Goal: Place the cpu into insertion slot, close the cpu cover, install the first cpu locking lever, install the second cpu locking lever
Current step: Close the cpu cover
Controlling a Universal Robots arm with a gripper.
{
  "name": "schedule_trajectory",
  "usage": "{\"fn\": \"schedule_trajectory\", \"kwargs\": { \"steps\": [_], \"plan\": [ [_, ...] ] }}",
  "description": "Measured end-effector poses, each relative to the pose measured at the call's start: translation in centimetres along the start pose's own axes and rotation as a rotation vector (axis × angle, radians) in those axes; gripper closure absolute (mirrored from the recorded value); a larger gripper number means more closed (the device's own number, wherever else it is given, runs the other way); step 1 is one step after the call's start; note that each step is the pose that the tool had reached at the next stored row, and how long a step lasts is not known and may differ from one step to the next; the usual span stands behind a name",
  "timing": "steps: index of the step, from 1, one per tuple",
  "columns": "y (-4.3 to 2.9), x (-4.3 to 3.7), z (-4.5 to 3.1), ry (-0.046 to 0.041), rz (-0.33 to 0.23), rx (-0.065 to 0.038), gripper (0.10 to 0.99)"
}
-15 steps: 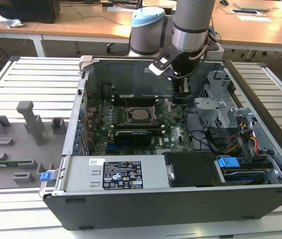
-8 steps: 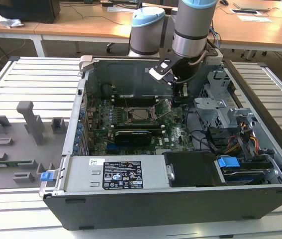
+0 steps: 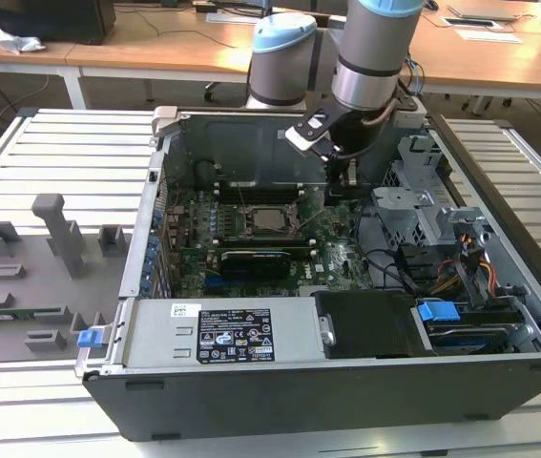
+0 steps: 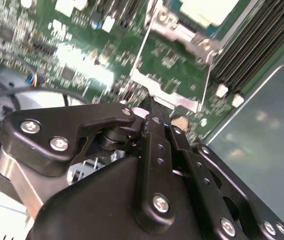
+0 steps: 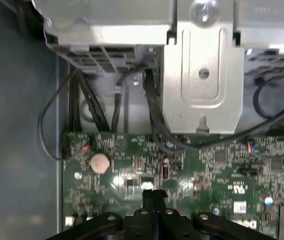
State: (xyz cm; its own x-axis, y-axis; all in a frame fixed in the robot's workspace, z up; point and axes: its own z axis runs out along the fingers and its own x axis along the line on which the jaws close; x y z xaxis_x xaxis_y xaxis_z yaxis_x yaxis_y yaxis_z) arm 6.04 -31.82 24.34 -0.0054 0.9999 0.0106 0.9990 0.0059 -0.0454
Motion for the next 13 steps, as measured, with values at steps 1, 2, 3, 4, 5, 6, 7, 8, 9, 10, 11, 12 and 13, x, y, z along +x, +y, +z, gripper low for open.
{"fn": "schedule_trajectory", "kwargs": {
  "steps": [1, 2, 3, 4, 5, 6, 7, 8, 9, 10, 11, 12, 13],
  "plan": [
    [0.00, 0.00, 0.00, 0.0001, 0.000, 0.010, 0.980],
    [0.00, 0.00, 0.00, 0.0000, 0.000, 0.010, 0.980],
    [0.00, 0.00, 0.00, -0.0001, 0.000, 0.010, 0.980],
    [0.00, 0.00, 0.00, 0.0000, 0.000, 0.011, 0.980],
    [-0.04, 0.00, 0.01, 0.0002, 0.000, 0.011, 0.980],
    [-0.36, 0.01, 0.03, 0.0010, 0.000, 0.010, 0.980],
    [-0.98, 0.01, 0.05, 0.0009, 0.000, 0.009, 0.980],
    [-1.60, 0.01, 0.07, 0.0009, 0.000, 0.007, 0.980],
    [-2.24, 0.01, 0.10, 0.0009, 0.000, 0.004, 0.980],
    [-2.81, 0.02, 0.13, 0.0009, 0.000, 0.002, 0.980],
    [-3.28, 0.02, 0.15, 0.0009, 0.000, 0.000, 0.980],
    [-3.96, 0.02, 0.18, 0.0007, 0.000, -0.003, 0.980],
    [-4.22, 0.02, 0.19, 0.0007, 0.000, -0.004, 0.980]
  ]
}}
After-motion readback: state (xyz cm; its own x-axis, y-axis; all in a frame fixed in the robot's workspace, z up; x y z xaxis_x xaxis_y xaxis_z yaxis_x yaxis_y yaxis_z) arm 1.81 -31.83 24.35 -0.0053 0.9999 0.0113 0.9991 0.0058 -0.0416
